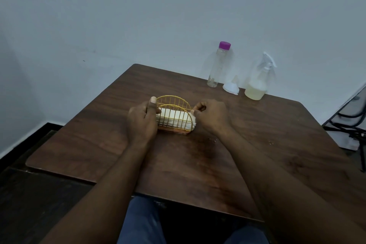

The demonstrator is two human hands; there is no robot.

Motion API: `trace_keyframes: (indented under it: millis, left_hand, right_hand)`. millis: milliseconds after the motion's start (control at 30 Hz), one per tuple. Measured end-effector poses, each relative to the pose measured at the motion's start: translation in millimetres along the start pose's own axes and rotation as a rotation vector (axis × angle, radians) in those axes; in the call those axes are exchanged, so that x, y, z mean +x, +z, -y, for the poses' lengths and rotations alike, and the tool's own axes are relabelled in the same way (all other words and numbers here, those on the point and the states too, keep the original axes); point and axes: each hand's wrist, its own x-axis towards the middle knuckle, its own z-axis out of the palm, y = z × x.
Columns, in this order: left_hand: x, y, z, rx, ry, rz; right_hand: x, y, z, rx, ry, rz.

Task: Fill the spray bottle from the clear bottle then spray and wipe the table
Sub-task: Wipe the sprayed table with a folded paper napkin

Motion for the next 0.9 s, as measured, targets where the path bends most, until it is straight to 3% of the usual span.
trace_keyframes:
  millis: [300, 667, 900]
  left_hand:
    - [-2, -1, -2, 0.031, 0.023, 0.021]
    - [-1, -1, -3, 0.056, 0.032, 0.030]
    - [-3, -4, -8, 0.133, 0.086, 0.092]
  right_hand:
    - [-4, 1, 1, -0.006, 0.045, 0.021]
    - [-6, 0, -5, 0.361, 0.165, -0.106]
    - [-9, 2, -10, 0.401, 0.254, 0.053]
